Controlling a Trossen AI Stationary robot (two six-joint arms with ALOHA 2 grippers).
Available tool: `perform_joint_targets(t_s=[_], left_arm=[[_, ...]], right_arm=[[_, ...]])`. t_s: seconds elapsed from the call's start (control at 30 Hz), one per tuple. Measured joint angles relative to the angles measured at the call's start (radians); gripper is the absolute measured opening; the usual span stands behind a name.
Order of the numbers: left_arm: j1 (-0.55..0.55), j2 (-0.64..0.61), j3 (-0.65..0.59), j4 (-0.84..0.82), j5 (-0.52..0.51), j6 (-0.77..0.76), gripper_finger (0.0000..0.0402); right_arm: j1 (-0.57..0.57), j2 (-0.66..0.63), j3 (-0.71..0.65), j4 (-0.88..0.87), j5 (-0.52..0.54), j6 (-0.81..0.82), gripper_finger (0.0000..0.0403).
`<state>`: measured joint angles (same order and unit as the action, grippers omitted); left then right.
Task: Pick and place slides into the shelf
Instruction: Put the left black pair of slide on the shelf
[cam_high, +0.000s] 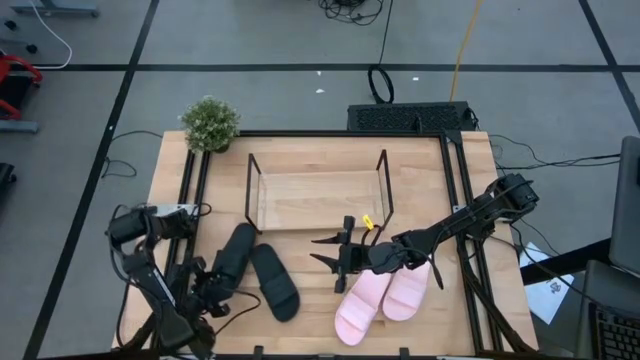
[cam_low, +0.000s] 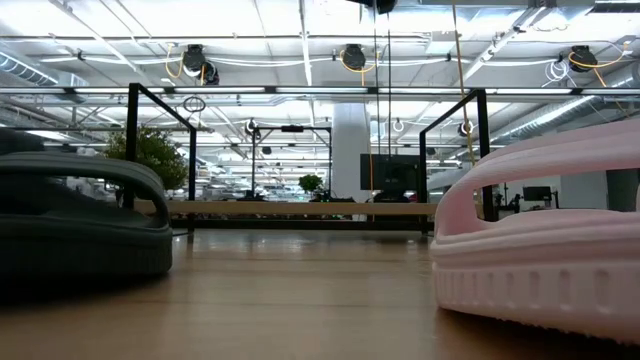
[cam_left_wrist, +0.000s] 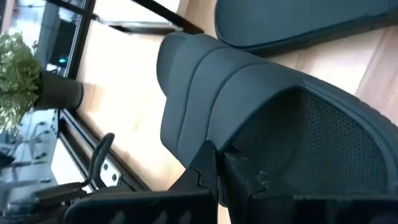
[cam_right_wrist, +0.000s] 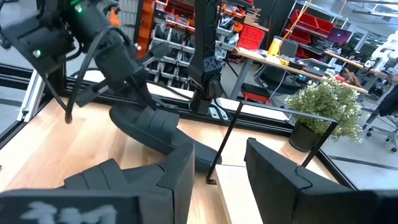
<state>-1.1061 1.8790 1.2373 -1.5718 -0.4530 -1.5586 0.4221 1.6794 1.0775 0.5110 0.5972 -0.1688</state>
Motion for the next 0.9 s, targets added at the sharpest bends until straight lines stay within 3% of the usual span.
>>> perform_joint_targets(t_s=[0.73,0.9], left_arm=[[0.004,-0.255,0.008,0.000,-0.023,0.224,0.0000],[-0.006,-0.277,0.071,-0.001,-0.100,0.287,0.0000]], right_arm=[[-0.027,0.000,0.000,-0.008,0.000,0.000,0.0135],[-0.040,0.000,0.000,-0.008,0.000,0.005,0.0135]])
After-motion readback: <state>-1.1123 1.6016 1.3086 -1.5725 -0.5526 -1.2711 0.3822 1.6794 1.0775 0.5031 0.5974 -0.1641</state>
